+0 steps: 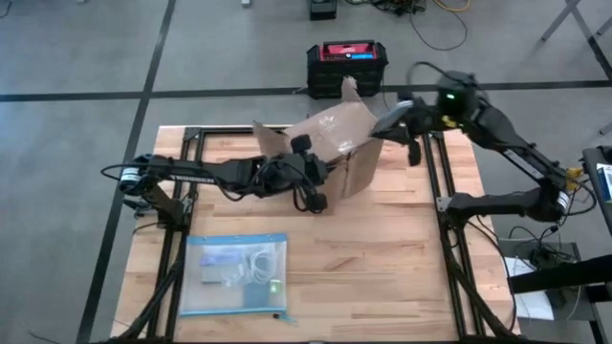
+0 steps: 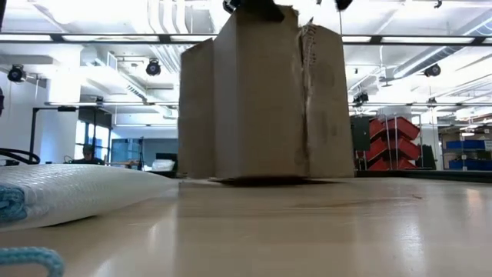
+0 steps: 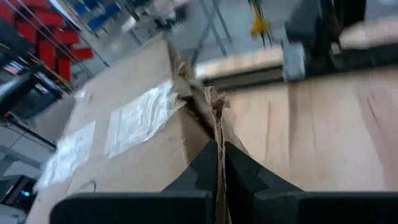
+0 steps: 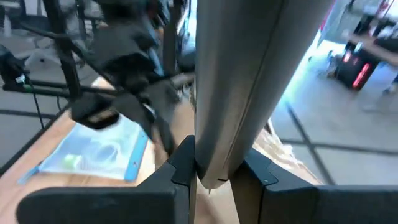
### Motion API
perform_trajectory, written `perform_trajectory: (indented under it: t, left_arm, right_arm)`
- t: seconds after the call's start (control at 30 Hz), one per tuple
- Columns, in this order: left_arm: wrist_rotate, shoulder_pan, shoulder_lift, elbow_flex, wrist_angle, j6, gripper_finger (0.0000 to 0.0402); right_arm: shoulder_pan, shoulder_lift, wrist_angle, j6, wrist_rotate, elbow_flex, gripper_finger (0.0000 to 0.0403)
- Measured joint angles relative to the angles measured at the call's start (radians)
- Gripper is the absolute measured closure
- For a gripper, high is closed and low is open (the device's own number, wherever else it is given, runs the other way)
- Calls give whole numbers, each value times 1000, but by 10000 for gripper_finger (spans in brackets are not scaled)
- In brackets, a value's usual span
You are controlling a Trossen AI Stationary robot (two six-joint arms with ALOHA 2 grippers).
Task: Unpack boxes
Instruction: Break down the cardboard box until it is fully flat
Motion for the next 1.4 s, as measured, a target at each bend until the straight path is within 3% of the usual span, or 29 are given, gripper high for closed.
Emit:
perform_trajectory:
  t: [0.23, 0.43, 0.63, 0.8, 0.9, 1.07, 1.13, 1.27, 1.4]
  left_arm:
    - [52, 3, -3, 1, 294, 23, 401]
    - [95, 0, -24, 2, 320, -107, 401]
    - [280, -8, -52, 2, 292, -259, 401]
    - [443, -58, -63, 3, 283, -382, 401]
    - [416, -102, -82, 28, 269, -423, 401]
    - [156, -92, -149, 75, 96, -388, 401]
    - [112, -46, -162, 73, -21, -427, 401]
    - [156, 30, -142, -16, -183, -516, 401]
    - [266, 77, -107, -172, -157, -530, 401]
  right_arm:
    - [0, -170, -105, 12, 210, -10, 356]
    - [0, -265, -151, 56, 316, -19, 356]
    - [-1, -322, -200, 56, 457, -25, 356]
    - [0, -328, -265, 89, 458, -25, 356]
    - [0, -324, -332, 99, 457, -30, 356]
    - [0, -321, -379, 143, 456, -58, 356]
    - [0, -326, -376, 165, 449, -80, 356]
    - [0, -344, -375, 189, 449, -139, 356]
    - [0, -353, -349, 207, 449, -199, 356]
